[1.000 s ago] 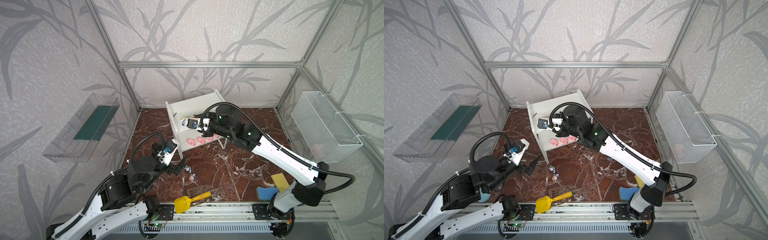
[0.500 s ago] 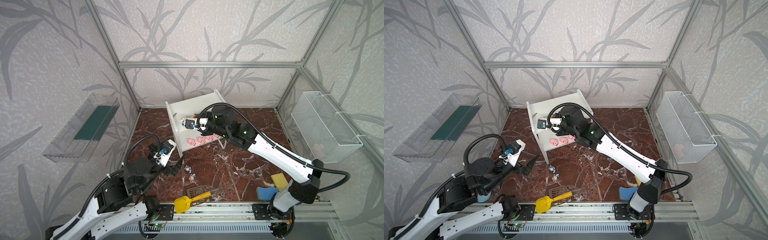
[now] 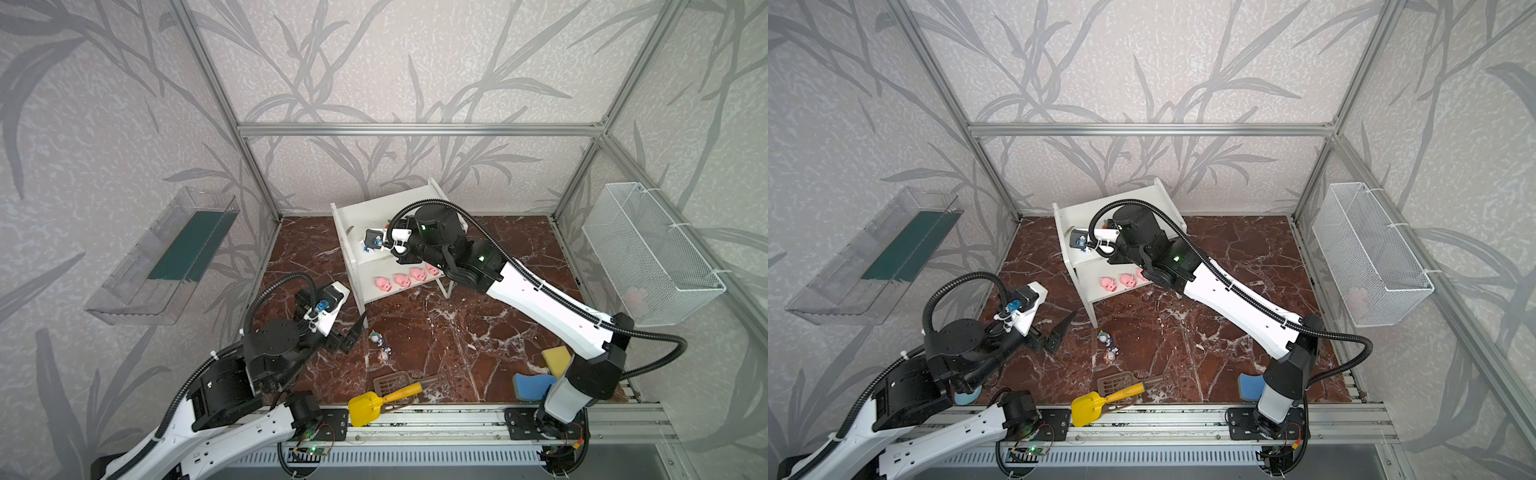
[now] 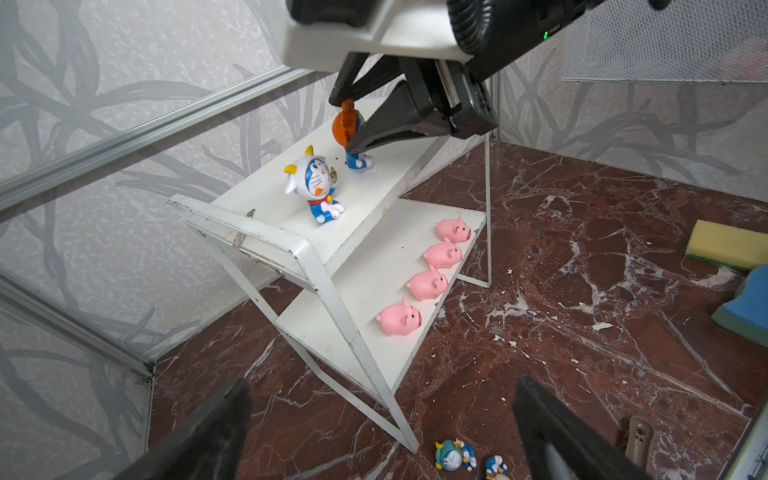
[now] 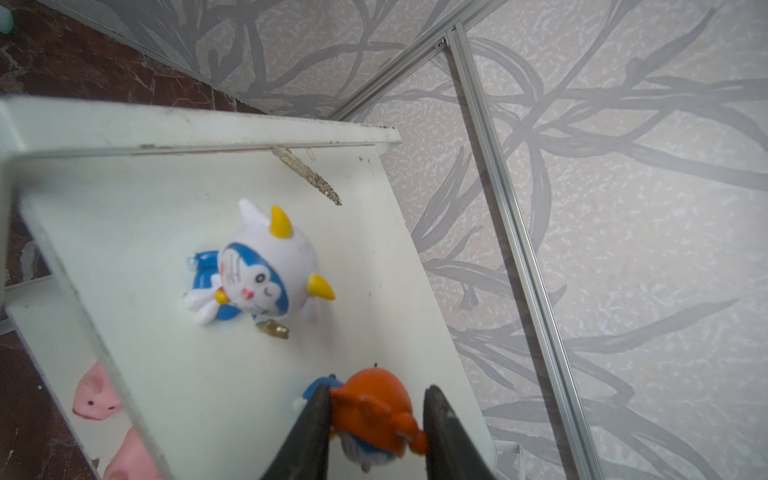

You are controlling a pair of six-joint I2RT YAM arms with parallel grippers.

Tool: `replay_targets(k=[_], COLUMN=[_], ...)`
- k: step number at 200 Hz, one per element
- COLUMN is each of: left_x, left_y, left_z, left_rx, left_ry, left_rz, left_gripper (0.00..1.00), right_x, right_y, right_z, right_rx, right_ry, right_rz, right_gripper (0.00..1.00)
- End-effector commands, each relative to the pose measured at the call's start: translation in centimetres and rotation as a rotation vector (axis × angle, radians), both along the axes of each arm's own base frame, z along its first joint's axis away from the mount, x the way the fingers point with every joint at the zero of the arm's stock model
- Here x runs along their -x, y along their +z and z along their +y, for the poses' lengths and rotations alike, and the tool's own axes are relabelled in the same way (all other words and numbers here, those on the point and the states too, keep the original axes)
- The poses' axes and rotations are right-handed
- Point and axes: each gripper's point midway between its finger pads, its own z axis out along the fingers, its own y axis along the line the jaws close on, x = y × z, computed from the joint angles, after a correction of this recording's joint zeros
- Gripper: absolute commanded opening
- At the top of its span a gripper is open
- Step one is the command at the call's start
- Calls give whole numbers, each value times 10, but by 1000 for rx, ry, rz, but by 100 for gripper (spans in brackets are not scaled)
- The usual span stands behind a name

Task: Place and organize the plastic toys onto the shelf
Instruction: 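Set the orange figure beside the white figure with the right gripper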

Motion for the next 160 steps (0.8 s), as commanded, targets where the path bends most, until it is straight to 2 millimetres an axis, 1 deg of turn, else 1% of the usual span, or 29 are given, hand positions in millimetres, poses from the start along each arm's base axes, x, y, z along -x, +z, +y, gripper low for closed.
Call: replay_targets(k=[1, 23, 24, 26, 29, 46, 112, 160], left_x=[-1, -1, 0, 0, 0, 0, 2, 3], left_y=[0, 0, -1, 0, 0, -1, -1, 0], left_z=[1, 2, 2, 2, 2, 3, 5, 6], left_rx=[-2, 0, 0, 1, 1, 3, 11, 14], left_ry=[5, 4, 4, 4, 4, 5, 4, 4], left_rz=[-14, -13, -13, -14, -14, -14, -18, -21], left_gripper=[99, 99, 99, 99, 99, 99, 99, 99], right_x=[1, 3, 3, 0, -1, 0, -1, 0], right_y=[12, 14, 13, 4, 1, 0, 0, 8], right_z=[-1, -1, -1, 4, 6, 8, 13, 13], right_rx=[-3, 1, 2, 17, 23, 30, 36, 16], right_ry=[-8, -10, -10, -9, -8, -5, -8, -12], right_rz=[-24, -31, -31, -21, -17, -20, -27, -33], right_gripper=[36, 37, 37, 37, 37, 38, 43, 44])
